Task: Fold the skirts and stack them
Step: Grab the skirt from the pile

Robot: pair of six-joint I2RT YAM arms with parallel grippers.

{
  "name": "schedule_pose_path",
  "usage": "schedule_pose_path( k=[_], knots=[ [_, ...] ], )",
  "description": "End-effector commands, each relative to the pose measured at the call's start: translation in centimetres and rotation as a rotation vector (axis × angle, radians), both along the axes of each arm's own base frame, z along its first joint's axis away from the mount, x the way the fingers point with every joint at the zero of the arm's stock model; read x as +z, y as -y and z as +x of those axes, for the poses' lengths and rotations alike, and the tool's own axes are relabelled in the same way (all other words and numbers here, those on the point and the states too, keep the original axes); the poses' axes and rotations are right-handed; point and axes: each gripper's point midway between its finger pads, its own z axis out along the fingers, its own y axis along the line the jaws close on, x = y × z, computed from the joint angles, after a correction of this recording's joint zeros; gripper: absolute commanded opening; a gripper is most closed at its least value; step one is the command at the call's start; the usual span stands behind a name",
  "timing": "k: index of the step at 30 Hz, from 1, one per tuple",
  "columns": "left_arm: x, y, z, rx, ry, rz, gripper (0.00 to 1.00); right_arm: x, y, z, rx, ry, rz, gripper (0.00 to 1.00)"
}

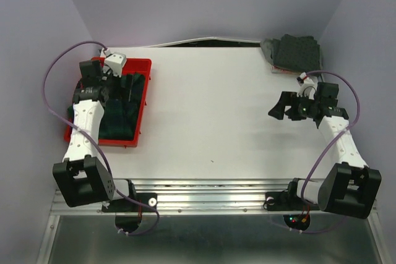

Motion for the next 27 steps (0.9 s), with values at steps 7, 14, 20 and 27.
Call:
schedule_pose_path(
  k=[7, 14, 20, 27],
  knots=[
    [-7.1, -9.1, -1.1, 0.211, -0.284, 0.154, 0.99, 1.1, -0.3, 1.0, 0.0, 0.049, 0.024, 1.0],
    [-12.2, -10.1, -1.6, 0.285, -0.387, 0.159, 0.98, 0.8, -0.3, 1.1, -0.002, 0.048, 0.024, 1.0],
    [-9.6, -8.1, 1.2, 0.208, -0.308, 0.022, 0.0, 1.0, -0.3, 1.3, 0.004, 0.061, 0.024, 1.0],
    [8.3, -4.9, 4.0, 0.06, 0.115, -0.053, 0.0, 1.6, -0.6, 1.4, 0.013, 0.07, 0.045, 1.0]
  ],
)
